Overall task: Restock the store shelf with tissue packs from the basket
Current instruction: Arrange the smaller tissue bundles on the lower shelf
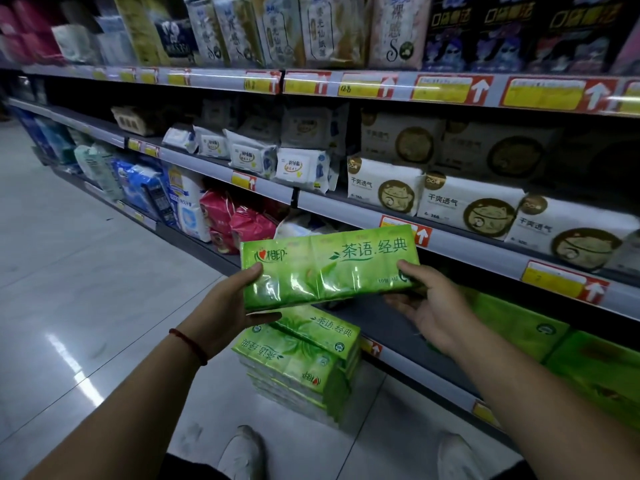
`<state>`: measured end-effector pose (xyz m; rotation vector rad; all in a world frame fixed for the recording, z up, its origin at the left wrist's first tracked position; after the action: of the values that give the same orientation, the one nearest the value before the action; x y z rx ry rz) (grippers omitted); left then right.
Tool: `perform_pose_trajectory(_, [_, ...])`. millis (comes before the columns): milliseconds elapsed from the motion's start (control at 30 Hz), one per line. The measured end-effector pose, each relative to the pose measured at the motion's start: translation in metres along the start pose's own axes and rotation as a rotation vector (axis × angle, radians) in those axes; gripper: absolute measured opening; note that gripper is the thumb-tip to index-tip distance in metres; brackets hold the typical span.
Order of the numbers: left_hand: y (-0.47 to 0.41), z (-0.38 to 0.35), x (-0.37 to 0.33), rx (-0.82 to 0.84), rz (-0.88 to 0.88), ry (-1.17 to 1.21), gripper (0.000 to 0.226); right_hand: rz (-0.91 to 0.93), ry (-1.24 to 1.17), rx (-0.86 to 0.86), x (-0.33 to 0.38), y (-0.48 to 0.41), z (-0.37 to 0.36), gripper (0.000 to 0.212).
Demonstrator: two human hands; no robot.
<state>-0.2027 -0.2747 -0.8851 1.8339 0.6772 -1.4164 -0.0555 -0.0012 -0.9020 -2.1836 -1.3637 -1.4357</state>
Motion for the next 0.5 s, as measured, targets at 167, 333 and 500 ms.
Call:
perform_pose_trajectory(167, [-0.004,0.012,-0.001,-0.131,0.002,0.058,0.046,-0.012,0.021,0.035,-0.013,-0.003,-0.015,0.04])
perform_pose_trajectory(333, [-0.006,0.024,-0.005,-0.202,-0.007,0.105,0.037,-0.016,0.159,0.04,-0.022,-0.005,-0.026,0.062])
perform_pose_trajectory(500, [-0.003,0.025,-0.002,-0.081,0.113,0.089,0.041,-0.02,0.2,0.03,-0.023,-0.007,-0.031,0.066])
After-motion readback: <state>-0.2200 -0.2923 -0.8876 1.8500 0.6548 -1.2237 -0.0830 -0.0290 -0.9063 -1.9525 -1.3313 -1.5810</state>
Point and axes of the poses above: each hand's wrist, its own y-axis away from the middle knuckle, its own z-axis out of the back of the hand, x = y × z, the point moved 3 cm from there along -y, towards the middle knuckle, and after that the axes turned 5 degrees about -y, right-handed, at the moved point
